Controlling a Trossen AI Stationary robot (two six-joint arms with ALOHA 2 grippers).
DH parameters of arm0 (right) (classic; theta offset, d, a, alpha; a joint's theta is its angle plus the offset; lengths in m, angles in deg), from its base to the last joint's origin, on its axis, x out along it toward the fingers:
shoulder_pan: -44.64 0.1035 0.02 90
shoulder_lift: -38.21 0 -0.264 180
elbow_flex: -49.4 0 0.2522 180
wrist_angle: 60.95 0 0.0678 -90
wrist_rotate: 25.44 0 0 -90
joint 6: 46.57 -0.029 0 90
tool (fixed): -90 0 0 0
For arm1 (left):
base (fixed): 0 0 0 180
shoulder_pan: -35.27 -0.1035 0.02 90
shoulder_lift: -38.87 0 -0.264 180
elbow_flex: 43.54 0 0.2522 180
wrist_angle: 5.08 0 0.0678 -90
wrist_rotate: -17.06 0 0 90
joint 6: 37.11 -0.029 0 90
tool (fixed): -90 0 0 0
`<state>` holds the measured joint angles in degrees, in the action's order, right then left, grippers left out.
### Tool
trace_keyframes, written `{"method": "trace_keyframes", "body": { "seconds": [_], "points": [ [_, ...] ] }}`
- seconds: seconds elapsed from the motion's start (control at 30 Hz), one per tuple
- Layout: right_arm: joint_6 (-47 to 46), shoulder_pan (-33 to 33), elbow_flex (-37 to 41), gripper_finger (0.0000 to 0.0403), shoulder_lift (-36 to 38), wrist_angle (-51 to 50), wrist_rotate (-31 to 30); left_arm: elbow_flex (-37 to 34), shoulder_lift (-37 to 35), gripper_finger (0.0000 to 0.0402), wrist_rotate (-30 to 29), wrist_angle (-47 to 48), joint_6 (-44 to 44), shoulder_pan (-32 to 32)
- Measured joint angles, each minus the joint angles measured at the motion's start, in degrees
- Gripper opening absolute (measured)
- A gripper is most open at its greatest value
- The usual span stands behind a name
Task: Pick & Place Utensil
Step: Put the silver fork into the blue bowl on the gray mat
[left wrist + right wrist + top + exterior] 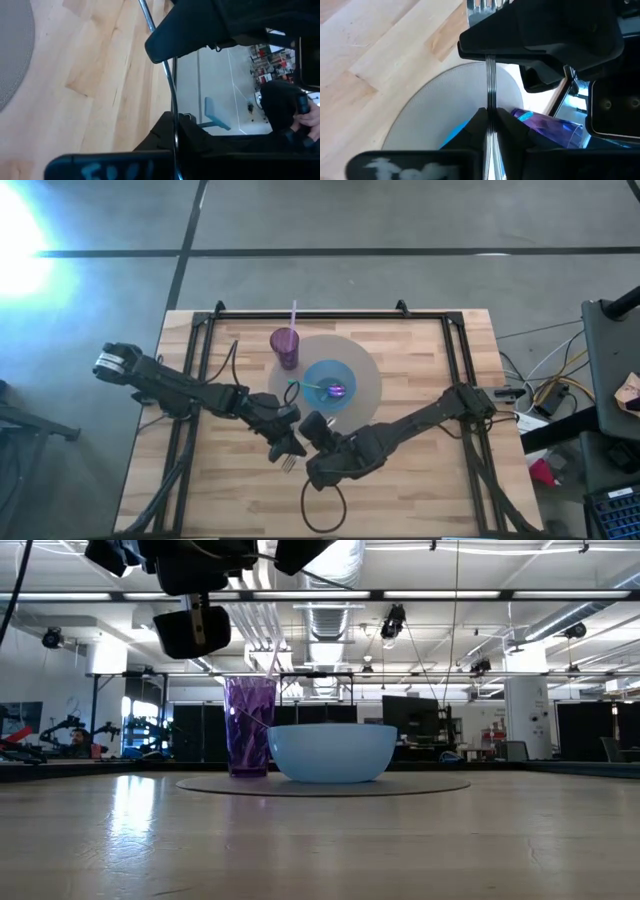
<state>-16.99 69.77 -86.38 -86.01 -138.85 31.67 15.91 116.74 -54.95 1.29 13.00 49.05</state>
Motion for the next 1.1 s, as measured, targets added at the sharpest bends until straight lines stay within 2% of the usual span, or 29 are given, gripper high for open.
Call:
{"method": "trace_keyframes", "body": {
  "seconds": [0.63, 0.9, 1.1],
  "points": [
    [-0.91, 0.04, 0.0, 0.0157, 0.35, 0.49, -0.69, 0.0, -0.09, 0.0001, -2.61, 3.06, -2.49, 0.04],
    [-5.05, 0.26, 0.0, 0.0176, 4.87, -0.24, -1.79, 0.0, -0.09, 0.0, -4.92, 4.05, -4.63, 0.04],
    [-16.26, 0.26, 0.05, 0.0169, 10.79, -3.62, -1.57, 0.0, -0.11, 0.0, -8.22, 3.99, -7.79, 0.04]
  ]
}}
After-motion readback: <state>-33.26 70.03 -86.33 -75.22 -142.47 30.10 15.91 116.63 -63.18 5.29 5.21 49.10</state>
